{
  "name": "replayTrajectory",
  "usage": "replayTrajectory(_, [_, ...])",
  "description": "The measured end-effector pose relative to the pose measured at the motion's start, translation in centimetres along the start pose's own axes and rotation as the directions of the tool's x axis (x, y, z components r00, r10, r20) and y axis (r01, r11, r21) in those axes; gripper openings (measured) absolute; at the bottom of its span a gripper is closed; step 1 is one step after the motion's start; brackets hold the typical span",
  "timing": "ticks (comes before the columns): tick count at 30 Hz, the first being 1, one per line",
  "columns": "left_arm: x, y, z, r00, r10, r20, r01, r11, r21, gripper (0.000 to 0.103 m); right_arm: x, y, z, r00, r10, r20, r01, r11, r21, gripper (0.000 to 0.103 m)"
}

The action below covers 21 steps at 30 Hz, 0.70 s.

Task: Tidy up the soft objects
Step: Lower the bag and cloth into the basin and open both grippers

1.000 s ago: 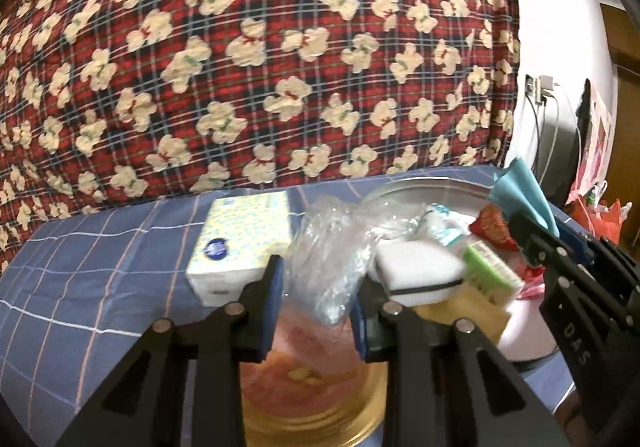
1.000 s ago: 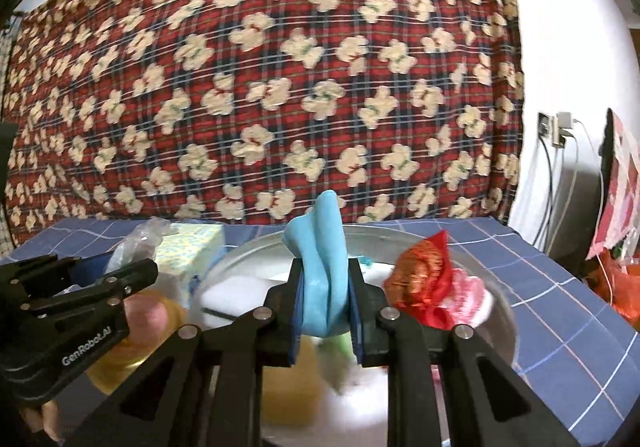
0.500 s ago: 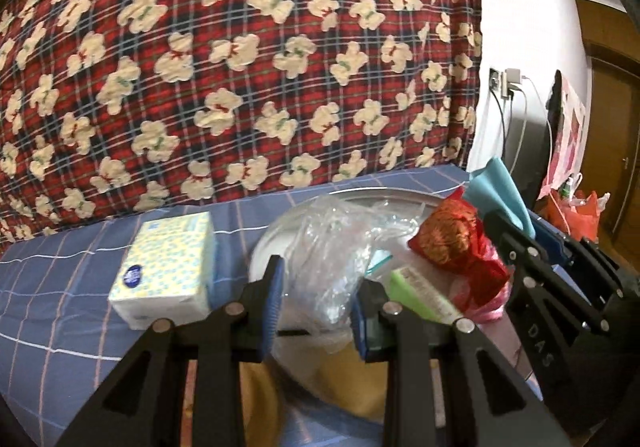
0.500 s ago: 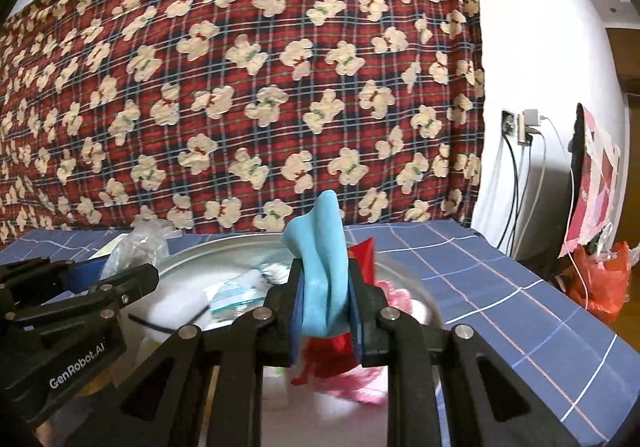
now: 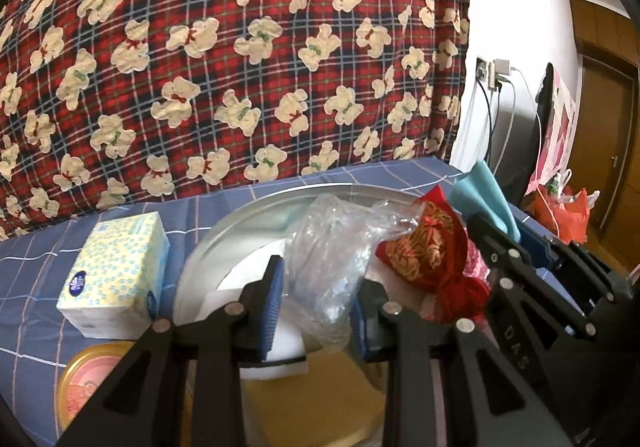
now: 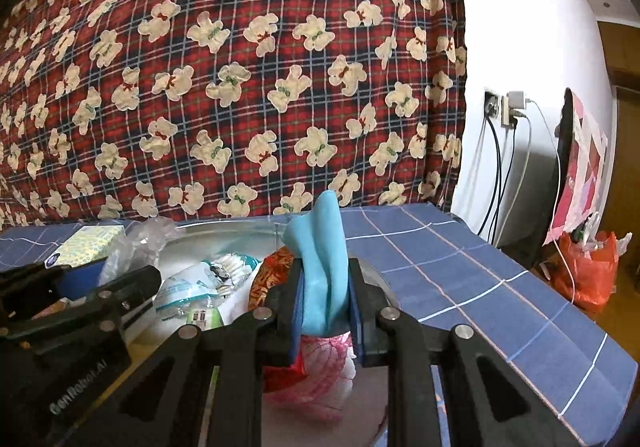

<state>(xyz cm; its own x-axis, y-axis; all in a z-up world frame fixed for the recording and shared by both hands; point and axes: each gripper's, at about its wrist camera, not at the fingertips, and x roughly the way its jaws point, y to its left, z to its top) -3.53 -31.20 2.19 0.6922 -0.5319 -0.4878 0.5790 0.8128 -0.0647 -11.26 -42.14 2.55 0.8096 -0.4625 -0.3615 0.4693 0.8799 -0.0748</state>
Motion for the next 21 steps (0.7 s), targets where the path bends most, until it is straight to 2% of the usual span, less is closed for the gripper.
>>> replayTrajectory(14, [0.8,0.1,-0.2,1.0,0.009,-0.008,-0.009,1.0,0.002,0.03,1.2,0.1,0.0,0.997,0.056,-0.048,-0.057,0.998,-0.005,0.024])
replayTrajectory(16, [0.8,0.2,-0.2,1.0,0.009,-0.008,-0.009,1.0,0.005,0.032,1.2,0.0,0.0,0.997,0.067,-0.043,-0.066,0.998,0.003,0.031])
replayTrajectory(18, [0.6,0.2,-0.1,1.0,0.01,0.003,-0.01,1.0,0.008,0.032,1.0,0.0,0.0,0.997,0.075,-0.035,-0.075,0.997,0.009,0.055])
replayTrajectory(21, [0.3,0.5,-0.1,1.0,0.023,0.016,-0.023,1.0,-0.002,0.041,0.4,0.0,0.0,0.998,0.068,-0.003,-0.067,0.998,0.02,0.061])
